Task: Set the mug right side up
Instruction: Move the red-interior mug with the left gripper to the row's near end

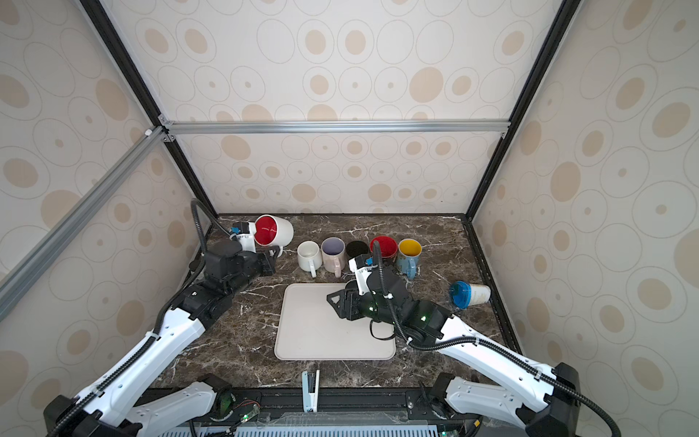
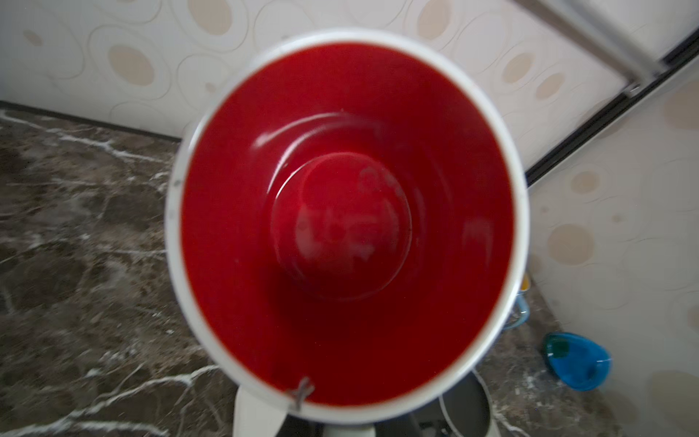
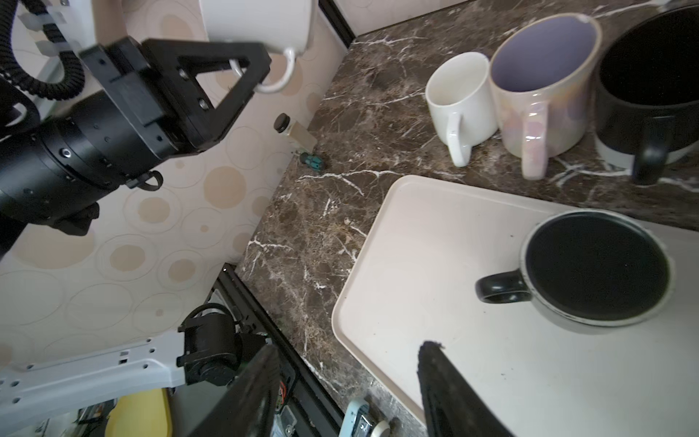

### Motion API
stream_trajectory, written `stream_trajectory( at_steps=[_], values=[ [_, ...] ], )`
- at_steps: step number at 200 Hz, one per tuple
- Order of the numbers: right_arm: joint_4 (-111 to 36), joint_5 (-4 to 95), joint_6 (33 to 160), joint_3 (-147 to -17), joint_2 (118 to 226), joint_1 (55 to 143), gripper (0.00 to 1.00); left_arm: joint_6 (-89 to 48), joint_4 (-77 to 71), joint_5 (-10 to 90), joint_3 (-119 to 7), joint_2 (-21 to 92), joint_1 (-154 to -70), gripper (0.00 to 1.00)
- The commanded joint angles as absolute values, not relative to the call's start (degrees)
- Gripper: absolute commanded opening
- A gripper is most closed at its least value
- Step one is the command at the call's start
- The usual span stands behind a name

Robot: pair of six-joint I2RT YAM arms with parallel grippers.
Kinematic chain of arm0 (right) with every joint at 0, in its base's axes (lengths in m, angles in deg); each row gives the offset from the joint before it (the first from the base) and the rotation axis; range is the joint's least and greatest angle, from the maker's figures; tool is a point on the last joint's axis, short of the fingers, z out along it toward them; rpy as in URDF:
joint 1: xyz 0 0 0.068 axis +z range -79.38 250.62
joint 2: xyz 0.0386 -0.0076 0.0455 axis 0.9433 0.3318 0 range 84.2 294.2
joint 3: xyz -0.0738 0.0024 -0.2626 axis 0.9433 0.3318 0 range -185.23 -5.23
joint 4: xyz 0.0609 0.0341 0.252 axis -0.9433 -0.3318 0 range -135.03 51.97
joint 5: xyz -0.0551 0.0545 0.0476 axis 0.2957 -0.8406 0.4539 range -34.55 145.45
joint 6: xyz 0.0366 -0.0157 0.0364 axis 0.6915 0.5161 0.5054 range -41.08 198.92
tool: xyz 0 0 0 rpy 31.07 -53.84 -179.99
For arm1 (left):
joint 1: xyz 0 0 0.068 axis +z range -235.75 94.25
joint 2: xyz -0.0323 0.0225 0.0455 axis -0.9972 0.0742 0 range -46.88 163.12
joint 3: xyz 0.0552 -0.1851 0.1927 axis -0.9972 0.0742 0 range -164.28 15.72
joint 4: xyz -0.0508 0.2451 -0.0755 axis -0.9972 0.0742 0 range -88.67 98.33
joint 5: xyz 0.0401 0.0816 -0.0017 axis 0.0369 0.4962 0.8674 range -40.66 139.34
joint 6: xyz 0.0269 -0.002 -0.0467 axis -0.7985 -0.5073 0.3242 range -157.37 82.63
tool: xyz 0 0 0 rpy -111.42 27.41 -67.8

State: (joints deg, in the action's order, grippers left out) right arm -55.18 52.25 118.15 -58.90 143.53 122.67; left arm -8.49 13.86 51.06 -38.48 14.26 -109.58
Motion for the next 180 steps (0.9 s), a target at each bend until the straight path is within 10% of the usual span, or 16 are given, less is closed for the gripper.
stream_trajectory(
  at_steps=[1,180],
  values=[
    [-63.73,59.32,117.36,-60.92,144.39,122.66,0.60,-14.46,17.14,58.26,-43.64,15.70,-109.13,0.00],
    [-72.35,68.76,117.61,-61.03,145.05,121.57,0.58,-15.98,10.03,55.03,-45.74,38.15,-105.33,0.00]
  ],
)
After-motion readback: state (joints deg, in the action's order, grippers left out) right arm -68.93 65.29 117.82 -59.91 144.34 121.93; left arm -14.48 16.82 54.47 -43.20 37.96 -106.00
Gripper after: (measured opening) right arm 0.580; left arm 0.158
